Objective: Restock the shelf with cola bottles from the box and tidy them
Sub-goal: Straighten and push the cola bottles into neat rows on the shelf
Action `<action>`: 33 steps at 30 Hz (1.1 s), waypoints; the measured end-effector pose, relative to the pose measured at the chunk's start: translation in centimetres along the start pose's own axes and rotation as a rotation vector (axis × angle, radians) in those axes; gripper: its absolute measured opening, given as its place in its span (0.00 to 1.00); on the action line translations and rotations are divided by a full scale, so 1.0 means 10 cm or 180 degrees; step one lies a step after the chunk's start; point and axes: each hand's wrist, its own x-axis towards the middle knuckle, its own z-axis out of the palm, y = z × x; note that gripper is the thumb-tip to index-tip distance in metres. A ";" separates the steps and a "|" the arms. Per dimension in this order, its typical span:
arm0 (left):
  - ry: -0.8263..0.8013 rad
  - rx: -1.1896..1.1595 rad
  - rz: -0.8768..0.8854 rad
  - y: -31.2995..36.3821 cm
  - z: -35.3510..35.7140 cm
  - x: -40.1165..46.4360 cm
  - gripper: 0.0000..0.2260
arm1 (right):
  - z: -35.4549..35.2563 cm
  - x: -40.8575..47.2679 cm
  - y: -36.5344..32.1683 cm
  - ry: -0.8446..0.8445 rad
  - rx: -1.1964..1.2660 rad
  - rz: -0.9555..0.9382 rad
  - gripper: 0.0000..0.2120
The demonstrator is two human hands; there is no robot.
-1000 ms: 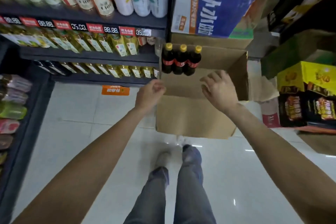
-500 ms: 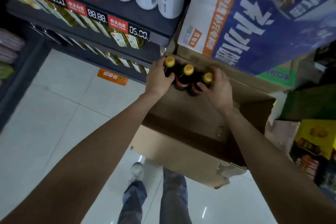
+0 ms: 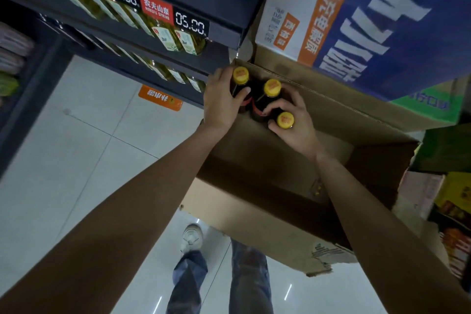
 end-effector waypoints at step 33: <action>0.2443 -0.2766 -0.0715 0.23 -3.30 -2.98 0.18 | 0.31 -1.10 -3.86 -0.1240 0.0858 -0.0771 0.26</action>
